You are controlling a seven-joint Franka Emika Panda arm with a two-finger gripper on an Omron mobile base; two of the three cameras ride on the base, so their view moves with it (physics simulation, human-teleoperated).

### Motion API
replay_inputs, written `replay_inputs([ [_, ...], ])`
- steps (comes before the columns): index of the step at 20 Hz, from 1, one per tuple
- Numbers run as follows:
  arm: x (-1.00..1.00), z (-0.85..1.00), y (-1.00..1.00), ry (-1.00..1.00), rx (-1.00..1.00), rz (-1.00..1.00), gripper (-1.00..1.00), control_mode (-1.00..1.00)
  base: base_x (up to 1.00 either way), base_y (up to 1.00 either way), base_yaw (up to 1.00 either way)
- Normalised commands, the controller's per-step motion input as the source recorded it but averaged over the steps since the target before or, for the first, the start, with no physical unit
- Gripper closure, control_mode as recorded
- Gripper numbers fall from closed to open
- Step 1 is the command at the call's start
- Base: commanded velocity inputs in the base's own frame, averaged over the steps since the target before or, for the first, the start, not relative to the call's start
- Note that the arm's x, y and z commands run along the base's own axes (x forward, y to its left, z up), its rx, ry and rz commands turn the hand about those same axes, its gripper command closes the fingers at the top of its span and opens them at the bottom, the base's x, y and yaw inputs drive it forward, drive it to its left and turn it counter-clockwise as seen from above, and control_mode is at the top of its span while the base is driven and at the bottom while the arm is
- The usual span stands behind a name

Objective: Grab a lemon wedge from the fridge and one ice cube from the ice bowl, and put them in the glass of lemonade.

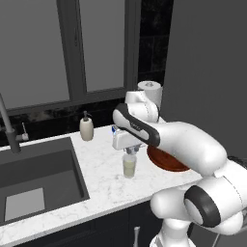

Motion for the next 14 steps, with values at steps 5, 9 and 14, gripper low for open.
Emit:
replay_inputs([
  [5,0.5,-0.01,0.16,-0.01,0.0,-0.14,1.0,-1.0,0.0,0.0,0.0],
  [9,0.51,-0.13,-0.02,0.23,-0.03,-0.16,1.0,-1.0,0.0,0.0,0.0],
  [14,0.07,-0.12,-0.03,0.1,0.0,-0.06,1.0,-1.0,0.0,0.0,0.0],
])
